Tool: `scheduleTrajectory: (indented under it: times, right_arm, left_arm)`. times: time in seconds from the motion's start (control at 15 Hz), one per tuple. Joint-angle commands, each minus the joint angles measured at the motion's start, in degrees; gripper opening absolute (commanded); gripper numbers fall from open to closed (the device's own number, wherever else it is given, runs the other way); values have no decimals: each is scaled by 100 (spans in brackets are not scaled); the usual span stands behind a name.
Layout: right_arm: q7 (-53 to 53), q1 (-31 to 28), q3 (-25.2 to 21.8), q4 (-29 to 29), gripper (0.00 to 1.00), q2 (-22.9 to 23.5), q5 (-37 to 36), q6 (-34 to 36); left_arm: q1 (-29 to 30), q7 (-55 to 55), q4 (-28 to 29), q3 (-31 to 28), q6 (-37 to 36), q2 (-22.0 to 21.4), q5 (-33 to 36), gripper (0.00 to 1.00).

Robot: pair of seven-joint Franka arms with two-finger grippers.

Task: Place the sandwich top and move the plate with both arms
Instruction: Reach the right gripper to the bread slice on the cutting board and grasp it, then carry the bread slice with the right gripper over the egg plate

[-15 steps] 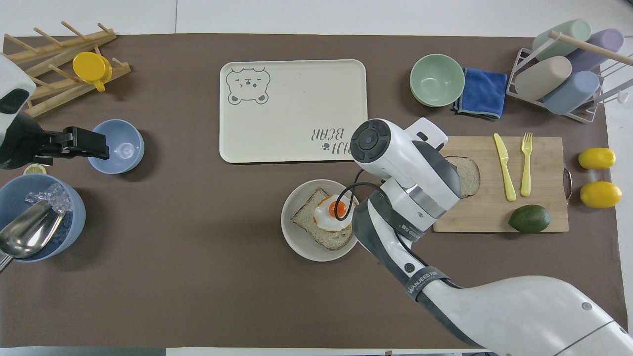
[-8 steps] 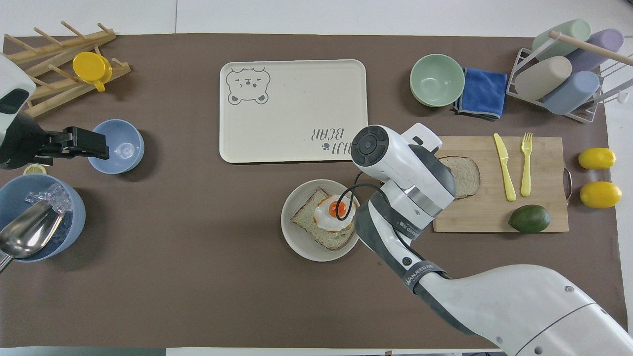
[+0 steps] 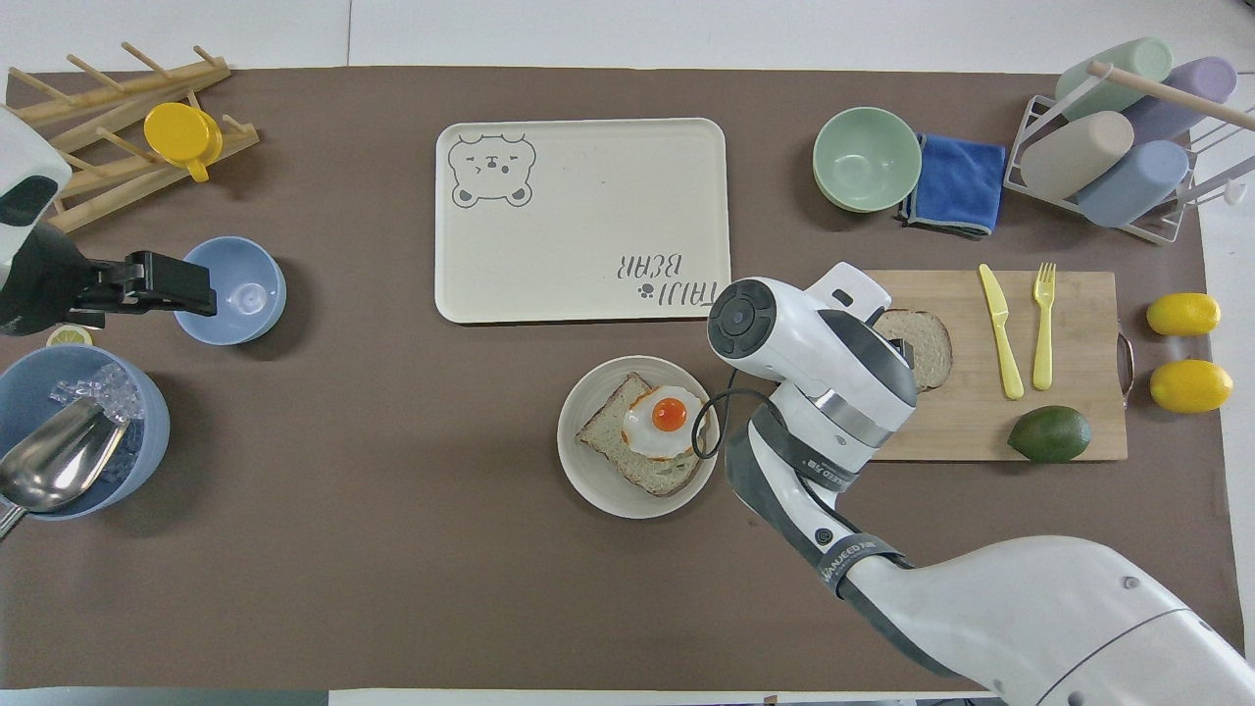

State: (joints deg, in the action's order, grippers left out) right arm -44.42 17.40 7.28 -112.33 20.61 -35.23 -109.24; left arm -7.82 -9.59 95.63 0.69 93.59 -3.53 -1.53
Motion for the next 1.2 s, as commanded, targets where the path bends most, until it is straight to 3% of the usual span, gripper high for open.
scheduleTrajectory:
  times: [0.0,0.2,0.53,0.8,1.13]
  right_arm:
    - [30,-88,55,-184,31,-171,-142,-123]
    - [38,-27,72,-79,0,-145,-81,-71]
    - [91,333,256,790,0,-57,-63,1148]
    - [65,614,353,852,0,-57,-36,1501]
    - [-331,1343,397,1537,0,-65,833,1792]
  left_arm:
    - [35,54,-27,10,-104,-34,83,100]
    - [35,54,-27,10,-104,-34,83,100]
    - [35,54,-27,10,-104,-34,83,100]
    - [35,54,-27,10,-104,-34,83,100]
    - [35,54,-27,10,-104,-34,83,100]
